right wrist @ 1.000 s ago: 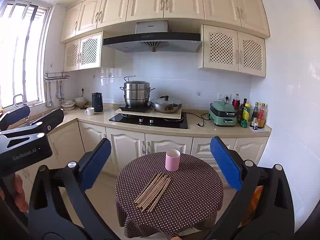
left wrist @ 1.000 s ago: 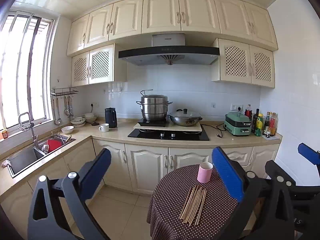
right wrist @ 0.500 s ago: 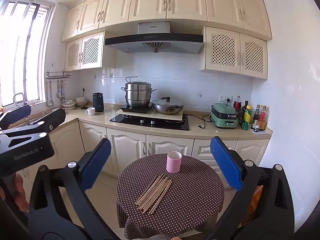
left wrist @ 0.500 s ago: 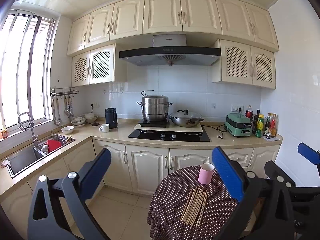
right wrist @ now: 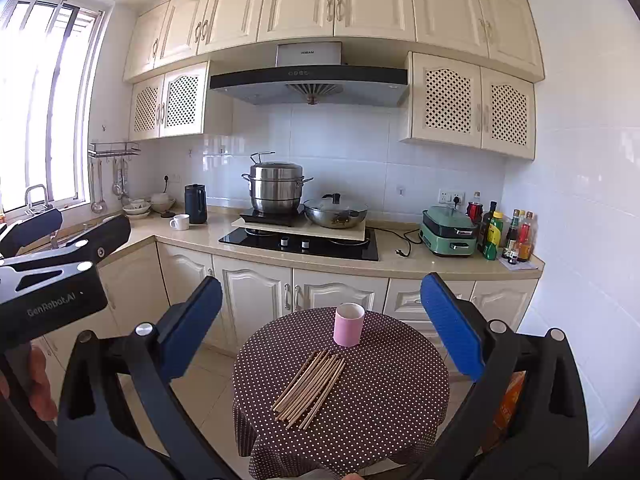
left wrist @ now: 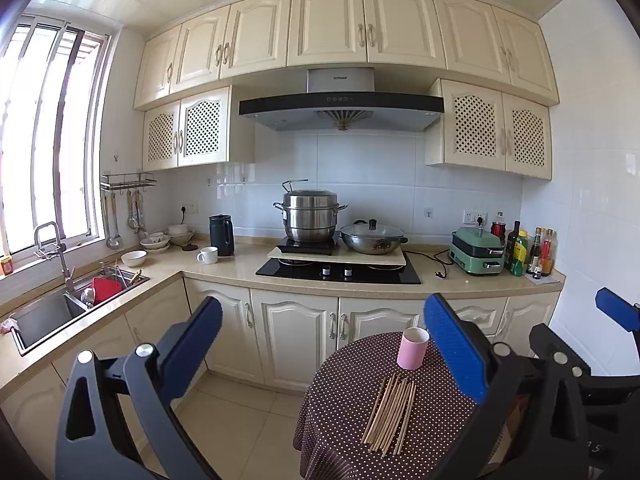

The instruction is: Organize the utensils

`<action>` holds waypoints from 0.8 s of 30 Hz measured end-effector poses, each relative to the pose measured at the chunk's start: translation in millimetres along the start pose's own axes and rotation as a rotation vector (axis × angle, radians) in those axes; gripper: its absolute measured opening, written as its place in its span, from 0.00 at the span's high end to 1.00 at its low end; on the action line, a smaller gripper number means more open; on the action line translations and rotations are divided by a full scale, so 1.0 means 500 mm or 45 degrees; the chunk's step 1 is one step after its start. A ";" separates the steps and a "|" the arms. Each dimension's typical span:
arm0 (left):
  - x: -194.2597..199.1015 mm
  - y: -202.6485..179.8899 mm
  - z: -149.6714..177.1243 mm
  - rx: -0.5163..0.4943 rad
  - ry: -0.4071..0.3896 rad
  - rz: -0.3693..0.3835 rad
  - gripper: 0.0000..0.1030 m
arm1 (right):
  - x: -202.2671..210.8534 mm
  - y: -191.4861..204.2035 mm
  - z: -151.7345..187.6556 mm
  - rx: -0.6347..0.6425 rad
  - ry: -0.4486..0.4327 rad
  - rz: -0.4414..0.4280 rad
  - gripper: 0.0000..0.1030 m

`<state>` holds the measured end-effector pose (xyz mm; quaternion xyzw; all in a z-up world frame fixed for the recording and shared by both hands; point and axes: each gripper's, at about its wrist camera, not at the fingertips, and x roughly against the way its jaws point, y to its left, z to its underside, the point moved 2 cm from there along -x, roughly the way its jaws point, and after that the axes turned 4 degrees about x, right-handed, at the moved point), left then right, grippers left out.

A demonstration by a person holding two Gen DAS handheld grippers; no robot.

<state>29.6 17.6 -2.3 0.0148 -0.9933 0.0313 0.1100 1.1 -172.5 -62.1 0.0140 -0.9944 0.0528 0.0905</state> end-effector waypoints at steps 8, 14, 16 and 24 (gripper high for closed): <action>-0.008 0.003 0.002 0.005 0.002 -0.003 0.04 | -0.006 0.002 -0.001 0.004 0.004 -0.003 0.06; -0.010 0.009 0.005 0.006 0.001 -0.003 0.04 | -0.008 0.005 0.000 0.005 0.006 -0.003 0.06; -0.010 0.010 0.004 0.005 0.002 -0.002 0.04 | -0.010 0.005 0.000 0.002 0.007 -0.004 0.06; -0.012 0.010 0.008 0.008 0.002 -0.002 0.04 | -0.014 0.006 0.006 0.003 0.008 0.005 0.06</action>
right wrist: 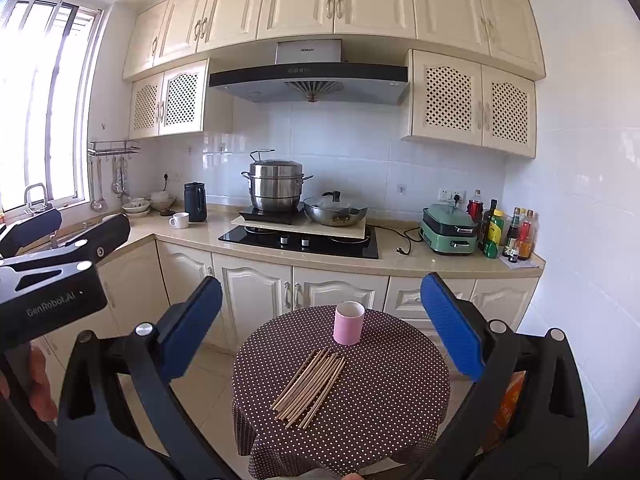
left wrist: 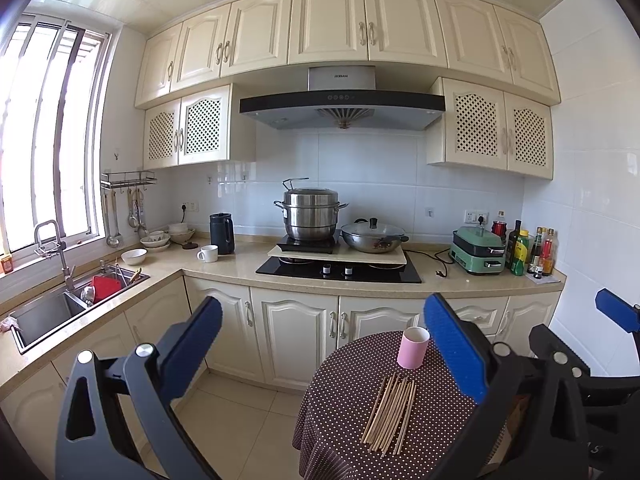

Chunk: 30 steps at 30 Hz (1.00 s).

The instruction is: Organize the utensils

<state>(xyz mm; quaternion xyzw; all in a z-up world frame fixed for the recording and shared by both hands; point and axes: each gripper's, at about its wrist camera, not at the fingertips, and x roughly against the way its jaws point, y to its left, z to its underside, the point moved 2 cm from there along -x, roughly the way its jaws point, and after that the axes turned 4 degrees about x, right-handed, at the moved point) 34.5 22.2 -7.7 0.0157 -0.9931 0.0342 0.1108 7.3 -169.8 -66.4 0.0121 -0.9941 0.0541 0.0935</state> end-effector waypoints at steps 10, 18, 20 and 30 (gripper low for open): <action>-0.002 0.001 0.001 0.001 -0.005 -0.005 0.04 | -0.001 -0.006 0.001 -0.001 0.004 -0.002 0.06; -0.005 0.005 0.005 -0.002 0.001 -0.009 0.04 | -0.004 -0.008 0.002 -0.006 0.011 -0.002 0.06; -0.005 0.008 0.005 0.000 -0.001 -0.008 0.04 | -0.005 -0.008 0.001 -0.006 0.013 -0.004 0.06; -0.015 0.020 0.004 0.014 0.006 0.014 0.04 | -0.008 0.005 0.002 0.001 0.016 0.022 0.06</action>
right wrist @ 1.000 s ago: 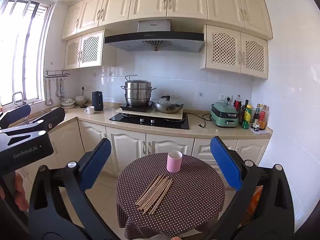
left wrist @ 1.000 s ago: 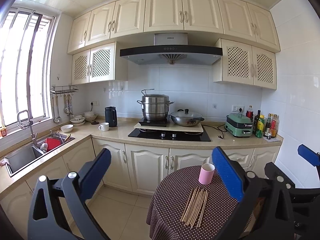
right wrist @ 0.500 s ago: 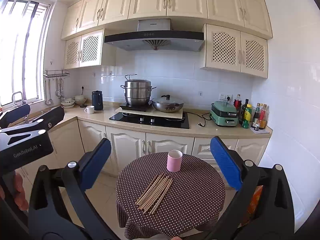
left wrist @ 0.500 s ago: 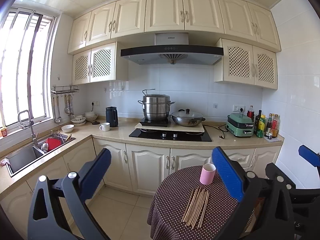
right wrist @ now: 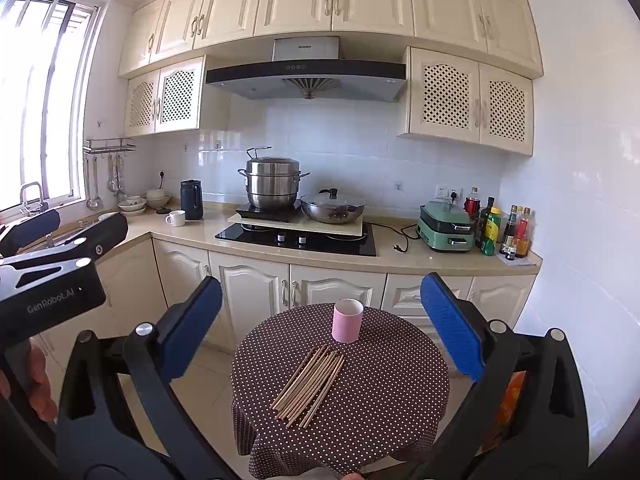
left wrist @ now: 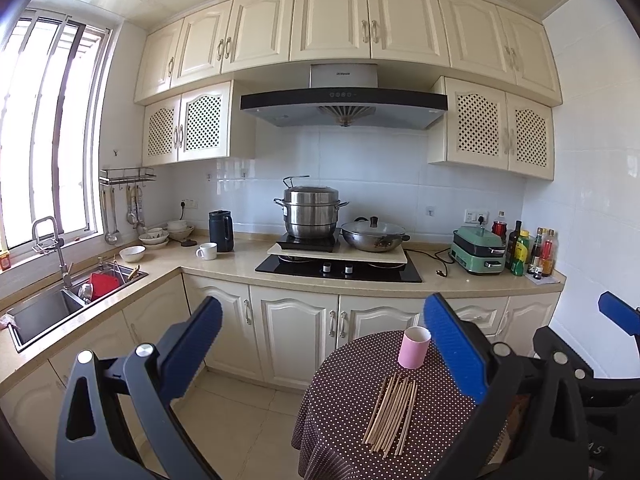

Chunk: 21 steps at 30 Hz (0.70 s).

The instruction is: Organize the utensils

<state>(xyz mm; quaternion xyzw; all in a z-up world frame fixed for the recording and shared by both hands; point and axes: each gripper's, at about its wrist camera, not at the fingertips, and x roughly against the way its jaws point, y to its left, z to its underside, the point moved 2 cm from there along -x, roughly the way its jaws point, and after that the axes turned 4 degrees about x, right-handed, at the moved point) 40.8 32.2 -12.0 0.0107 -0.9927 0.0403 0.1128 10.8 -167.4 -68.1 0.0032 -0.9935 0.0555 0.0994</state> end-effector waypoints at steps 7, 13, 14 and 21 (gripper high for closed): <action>-0.016 -0.003 0.010 -0.022 0.022 0.033 0.04 | -0.006 0.001 0.008 -0.012 0.016 0.036 0.06; -0.056 -0.025 0.025 -0.053 0.074 0.064 0.04 | -0.034 -0.012 0.023 -0.031 0.061 0.061 0.06; -0.065 -0.031 0.026 -0.058 0.081 0.066 0.04 | -0.045 -0.017 0.026 -0.032 0.073 0.061 0.06; -0.177 -0.085 0.035 -0.104 0.123 0.045 0.04 | -0.149 -0.060 0.040 -0.037 0.101 0.053 0.06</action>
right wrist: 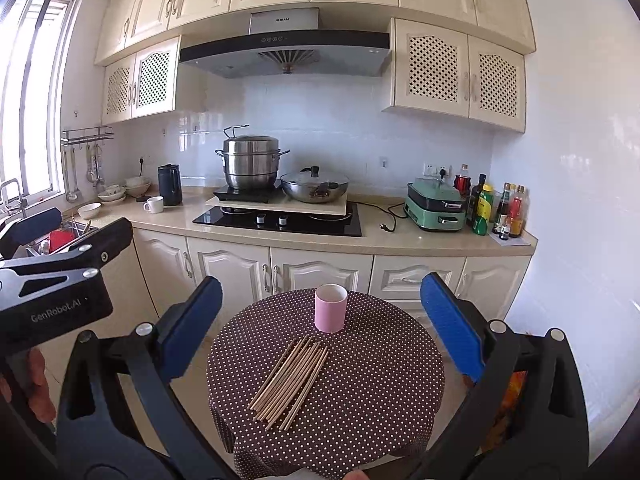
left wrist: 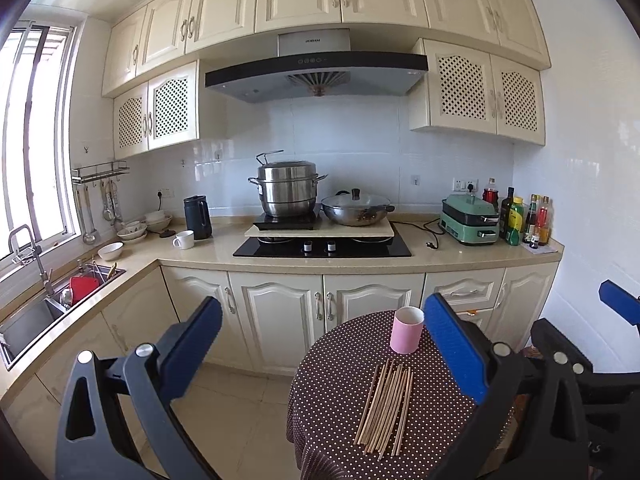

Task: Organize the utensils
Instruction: 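Lower both grippers over the pile of wooden chopsticks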

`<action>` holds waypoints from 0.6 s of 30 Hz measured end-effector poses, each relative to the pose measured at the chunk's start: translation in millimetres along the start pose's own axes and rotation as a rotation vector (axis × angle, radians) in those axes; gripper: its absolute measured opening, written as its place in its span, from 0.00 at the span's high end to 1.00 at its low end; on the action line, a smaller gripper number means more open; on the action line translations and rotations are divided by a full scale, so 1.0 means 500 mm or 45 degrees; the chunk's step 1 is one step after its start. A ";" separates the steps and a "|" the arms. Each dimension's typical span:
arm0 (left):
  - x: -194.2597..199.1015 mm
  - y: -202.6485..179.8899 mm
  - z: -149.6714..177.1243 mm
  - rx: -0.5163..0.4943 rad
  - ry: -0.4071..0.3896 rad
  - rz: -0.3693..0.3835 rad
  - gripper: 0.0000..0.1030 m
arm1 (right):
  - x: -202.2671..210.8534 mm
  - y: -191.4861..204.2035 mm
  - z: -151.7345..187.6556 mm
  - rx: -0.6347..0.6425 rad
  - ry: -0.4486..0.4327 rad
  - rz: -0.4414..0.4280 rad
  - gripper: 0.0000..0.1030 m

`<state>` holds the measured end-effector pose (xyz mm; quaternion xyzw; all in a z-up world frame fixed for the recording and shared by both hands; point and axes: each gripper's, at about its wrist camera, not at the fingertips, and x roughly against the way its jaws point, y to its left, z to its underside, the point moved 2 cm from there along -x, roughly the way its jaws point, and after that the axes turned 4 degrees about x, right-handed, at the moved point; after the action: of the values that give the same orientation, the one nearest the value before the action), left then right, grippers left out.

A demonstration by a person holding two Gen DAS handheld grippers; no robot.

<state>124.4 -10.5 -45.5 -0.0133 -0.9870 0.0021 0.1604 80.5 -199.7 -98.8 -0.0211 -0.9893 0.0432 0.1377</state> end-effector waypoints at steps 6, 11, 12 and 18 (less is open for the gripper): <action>-0.139 -0.055 -0.010 -0.058 0.084 -0.038 0.04 | -0.138 -0.043 0.005 0.004 0.081 -0.029 0.06; -0.262 -0.093 0.004 -0.071 0.202 -0.029 0.04 | -0.231 -0.077 0.018 0.023 0.138 -0.014 0.06; -0.283 -0.098 0.010 -0.078 0.229 -0.027 0.04 | -0.251 -0.084 0.025 0.024 0.158 -0.013 0.06; -0.415 -0.113 0.091 -0.108 0.461 -0.013 0.04 | -0.361 -0.105 0.091 -0.006 0.318 -0.080 0.06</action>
<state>305.3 -72.7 -153.7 -0.0153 -0.9413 -0.0427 0.3345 239.8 -265.2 -186.2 0.0044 -0.9647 0.0336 0.2612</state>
